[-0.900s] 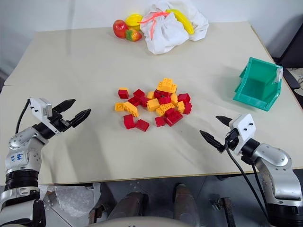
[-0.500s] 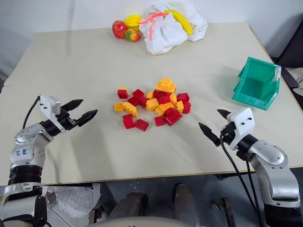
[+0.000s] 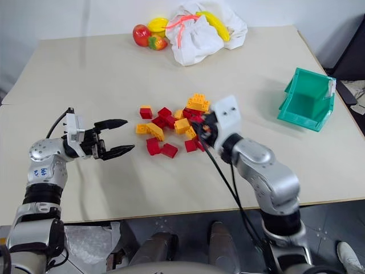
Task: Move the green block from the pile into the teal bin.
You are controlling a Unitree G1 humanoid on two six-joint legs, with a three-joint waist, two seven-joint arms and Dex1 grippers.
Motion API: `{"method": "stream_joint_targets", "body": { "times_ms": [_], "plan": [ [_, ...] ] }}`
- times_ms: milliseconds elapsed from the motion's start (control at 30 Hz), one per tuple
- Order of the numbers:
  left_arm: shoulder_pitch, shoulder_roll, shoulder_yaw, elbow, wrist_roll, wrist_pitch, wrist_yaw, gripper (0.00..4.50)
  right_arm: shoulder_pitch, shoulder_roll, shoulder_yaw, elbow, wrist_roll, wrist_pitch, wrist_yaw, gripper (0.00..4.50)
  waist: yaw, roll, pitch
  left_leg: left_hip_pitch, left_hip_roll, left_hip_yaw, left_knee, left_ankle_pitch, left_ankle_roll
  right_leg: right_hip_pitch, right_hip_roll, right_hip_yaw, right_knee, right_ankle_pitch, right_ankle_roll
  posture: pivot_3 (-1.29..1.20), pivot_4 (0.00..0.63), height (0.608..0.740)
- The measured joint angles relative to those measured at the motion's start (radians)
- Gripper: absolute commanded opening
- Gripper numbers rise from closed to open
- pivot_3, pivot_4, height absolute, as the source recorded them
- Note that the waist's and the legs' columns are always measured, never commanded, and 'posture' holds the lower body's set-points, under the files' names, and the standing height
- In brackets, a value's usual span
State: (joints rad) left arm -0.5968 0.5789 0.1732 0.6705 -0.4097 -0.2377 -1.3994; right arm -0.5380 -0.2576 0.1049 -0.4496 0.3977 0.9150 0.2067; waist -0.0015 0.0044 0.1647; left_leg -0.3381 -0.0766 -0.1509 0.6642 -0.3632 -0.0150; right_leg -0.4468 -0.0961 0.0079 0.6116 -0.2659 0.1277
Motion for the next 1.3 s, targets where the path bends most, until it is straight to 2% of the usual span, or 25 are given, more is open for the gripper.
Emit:
{"method": "stream_joint_targets", "body": {
  "times_ms": [33,100,267,367,433,600,700,800,1000,1233,1300],
  "plan": [
    [-0.017,-0.004,0.000,0.028,0.003,-0.015,-0.008,4.50,-0.029,0.019,0.014,0.042,-0.018,-0.012,-0.004,0.57,-0.003,0.000,0.000,0.000,0.000,0.000,0.000,0.000,0.000,0.000,0.000,0.000,0.001,0.000,0.000,0.00,0.150,0.740],
    [-0.031,-0.011,0.001,0.064,0.008,-0.041,-0.012,4.50,-0.056,0.058,0.038,0.109,-0.044,-0.037,-0.011,0.01,-0.006,0.000,0.000,0.000,0.000,0.000,0.000,0.000,0.000,0.000,0.000,0.000,0.001,0.000,0.000,0.00,0.150,0.740],
    [-0.039,-0.043,0.005,0.096,0.010,-0.079,-0.009,4.50,-0.129,0.179,0.059,0.303,-0.083,-0.101,-0.025,0.01,-0.027,0.000,0.000,-0.002,-0.001,0.000,0.000,0.000,0.001,-0.002,0.000,-0.001,0.001,0.000,0.000,0.00,0.150,0.740],
    [-0.054,-0.062,0.004,0.098,0.012,-0.094,0.003,4.50,-0.232,0.255,0.061,0.508,-0.122,-0.199,-0.033,0.01,-0.036,0.000,0.000,-0.002,-0.001,0.000,0.001,0.000,0.001,-0.003,0.000,0.000,0.003,0.000,0.000,0.00,0.150,0.740],
    [-0.068,-0.071,0.005,0.113,0.018,-0.108,0.017,4.50,-0.344,0.306,0.024,0.717,-0.146,-0.287,-0.058,0.01,-0.047,0.000,0.000,-0.002,-0.001,0.001,0.001,0.000,-0.001,-0.004,0.000,0.000,0.007,0.000,0.000,0.00,0.150,0.740],
    [-0.067,-0.090,0.005,0.133,0.024,-0.125,0.044,4.50,-0.463,0.330,-0.074,1.049,-0.185,-0.441,-0.146,0.01,-0.056,0.000,0.000,-0.002,-0.001,0.000,0.002,0.000,-0.001,-0.005,-0.001,-0.001,0.009,0.000,-0.001,0.00,0.150,0.740],
    [-0.068,-0.092,0.005,0.132,0.024,-0.133,0.054,4.50,-0.494,0.316,-0.112,1.150,-0.210,-0.511,-0.185,0.01,-0.058,-0.001,0.000,-0.002,-0.002,0.001,0.002,0.000,-0.001,-0.006,-0.001,0.000,0.010,0.000,-0.001,0.00,0.150,0.740],
    [-0.068,-0.092,0.005,0.132,0.025,-0.140,0.066,4.50,-0.478,0.284,-0.124,1.150,-0.225,-0.504,-0.199,0.01,-0.059,0.000,0.000,-0.003,-0.001,0.001,0.002,0.000,-0.001,-0.006,-0.001,0.000,0.010,0.000,-0.001,0.00,0.150,0.740],
    [-0.067,-0.086,0.014,0.136,0.025,-0.145,0.081,4.50,-0.340,0.150,-0.093,0.866,-0.253,-0.303,-0.138,0.01,-0.058,0.000,-0.001,-0.017,-0.002,0.000,0.013,0.000,0.000,-0.019,-0.003,0.000,0.015,0.000,-0.001,0.00,0.150,0.740],
    [-0.069,-0.088,0.013,0.136,0.026,-0.145,0.088,4.50,-0.234,-0.003,-0.059,0.512,-0.198,-0.118,0.065,0.01,-0.053,0.000,-0.001,-0.017,-0.002,0.000,0.016,0.000,-0.001,-0.019,-0.002,0.000,0.016,0.000,-0.001,0.00,0.150,0.740],
    [-0.075,-0.093,0.010,0.136,0.026,-0.145,0.087,4.50,-0.151,-0.140,-0.074,0.358,-0.129,-0.107,0.212,0.01,-0.039,0.000,-0.001,-0.017,-0.004,0.000,0.016,0.000,0.001,-0.018,-0.002,0.000,0.015,0.000,0.000,0.00,0.150,0.740]
  ]
}}
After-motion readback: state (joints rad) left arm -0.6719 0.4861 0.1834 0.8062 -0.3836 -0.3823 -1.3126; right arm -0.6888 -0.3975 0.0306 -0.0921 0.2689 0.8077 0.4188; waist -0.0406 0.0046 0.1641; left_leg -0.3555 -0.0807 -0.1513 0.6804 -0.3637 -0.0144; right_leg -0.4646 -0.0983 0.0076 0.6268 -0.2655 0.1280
